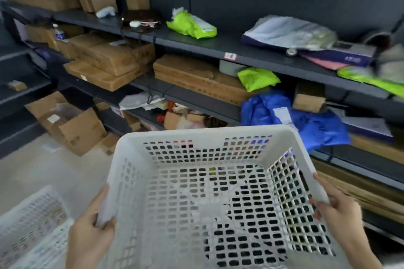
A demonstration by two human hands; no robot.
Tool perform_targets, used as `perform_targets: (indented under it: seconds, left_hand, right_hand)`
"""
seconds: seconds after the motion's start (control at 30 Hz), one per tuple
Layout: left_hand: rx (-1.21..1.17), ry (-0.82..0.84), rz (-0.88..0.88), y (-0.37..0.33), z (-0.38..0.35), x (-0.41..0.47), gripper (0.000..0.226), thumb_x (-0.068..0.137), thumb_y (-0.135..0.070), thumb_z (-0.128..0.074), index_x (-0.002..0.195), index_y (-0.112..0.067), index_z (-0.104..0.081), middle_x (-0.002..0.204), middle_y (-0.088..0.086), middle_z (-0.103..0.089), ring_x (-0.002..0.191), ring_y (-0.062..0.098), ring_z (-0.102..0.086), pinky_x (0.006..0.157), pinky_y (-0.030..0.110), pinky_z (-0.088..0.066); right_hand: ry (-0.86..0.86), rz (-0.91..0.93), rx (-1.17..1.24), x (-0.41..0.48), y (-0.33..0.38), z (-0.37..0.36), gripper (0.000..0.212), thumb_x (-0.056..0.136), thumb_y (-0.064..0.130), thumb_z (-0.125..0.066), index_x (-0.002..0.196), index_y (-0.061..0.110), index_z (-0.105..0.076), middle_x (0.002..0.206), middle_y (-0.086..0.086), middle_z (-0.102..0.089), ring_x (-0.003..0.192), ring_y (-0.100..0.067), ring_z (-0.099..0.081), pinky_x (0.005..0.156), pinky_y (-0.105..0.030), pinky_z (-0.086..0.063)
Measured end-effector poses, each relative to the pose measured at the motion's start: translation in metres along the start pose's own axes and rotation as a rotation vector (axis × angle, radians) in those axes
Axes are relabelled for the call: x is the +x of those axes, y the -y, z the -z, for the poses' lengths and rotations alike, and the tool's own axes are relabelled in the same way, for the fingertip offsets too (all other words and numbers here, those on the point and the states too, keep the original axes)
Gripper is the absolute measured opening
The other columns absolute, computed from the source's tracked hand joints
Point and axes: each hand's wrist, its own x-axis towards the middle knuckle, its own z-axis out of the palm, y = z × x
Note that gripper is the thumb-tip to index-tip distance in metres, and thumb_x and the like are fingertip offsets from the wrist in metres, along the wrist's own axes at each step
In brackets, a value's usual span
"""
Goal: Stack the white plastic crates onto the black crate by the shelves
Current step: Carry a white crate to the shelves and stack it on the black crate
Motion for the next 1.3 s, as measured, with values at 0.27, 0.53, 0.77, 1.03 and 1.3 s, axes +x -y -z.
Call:
perform_targets:
  seconds: [0.27, 0.53, 0.77, 1.03, 1.3]
  left_hand:
    - [-0.071, 0.077, 0.010, -0.040, -0.127, -0.018, 0.088, 0.072, 0.011, -0.061, 0.091, -0.074, -0.050, 0.080, 0.009, -0.071, 0.065, 0.029, -0.062, 0.048, 0.019, -0.045]
    - [0.040, 0.329, -0.038, -0.071, -0.235, 0.040, 0.078, 0.073, 0.011, -0.059, 0.128, -0.044, -0.049, 0.077, 0.005, -0.073, 0.056, 0.031, -0.068, 0.042, 0.039, -0.055]
    - [0.180, 0.428, -0.076, -0.053, -0.319, 0.079, 0.071, 0.076, 0.008, -0.054, 0.136, -0.029, -0.047, 0.098, 0.010, -0.072, 0.056, 0.027, -0.066, 0.046, 0.043, -0.055]
    - [0.180, 0.432, -0.084, -0.041, -0.344, 0.085, 0.067, 0.076, 0.006, -0.059, 0.135, -0.024, -0.050, 0.095, 0.007, -0.073, 0.050, 0.025, -0.063, 0.041, 0.034, -0.051]
    - [0.174, 0.470, -0.083, -0.039, -0.352, 0.079, 0.067, 0.077, 0.008, -0.056, 0.135, -0.025, -0.050, 0.094, 0.006, -0.071, 0.042, 0.019, -0.053, 0.037, 0.028, -0.044]
  right_hand:
    - [-0.149, -0.154, -0.035, 0.012, -0.092, 0.080, 0.064, 0.082, -0.004, -0.060, 0.118, 0.049, -0.053, 0.066, -0.006, -0.071, 0.052, -0.023, -0.062, 0.055, -0.037, -0.053]
    - [-0.186, -0.324, 0.029, 0.037, -0.149, 0.075, 0.068, 0.083, -0.003, -0.061, 0.132, 0.039, -0.040, 0.081, -0.018, -0.071, 0.058, -0.028, -0.062, 0.055, -0.035, -0.053]
    - [-0.091, -0.462, -0.067, 0.070, -0.189, 0.055, 0.072, 0.082, -0.013, -0.056, 0.141, 0.021, -0.035, 0.079, -0.018, -0.067, 0.041, -0.015, -0.052, 0.031, -0.018, -0.041]
    - [-0.056, -0.515, -0.188, 0.106, -0.227, 0.042, 0.080, 0.074, -0.024, -0.056, 0.141, 0.016, -0.037, 0.112, -0.030, -0.057, 0.061, -0.028, -0.059, 0.036, -0.023, -0.049]
    - [-0.096, -0.523, -0.249, 0.082, -0.249, 0.042, 0.081, 0.081, -0.019, -0.051, 0.146, 0.022, -0.028, 0.124, -0.029, -0.055, 0.062, -0.030, -0.061, 0.042, -0.032, -0.049]
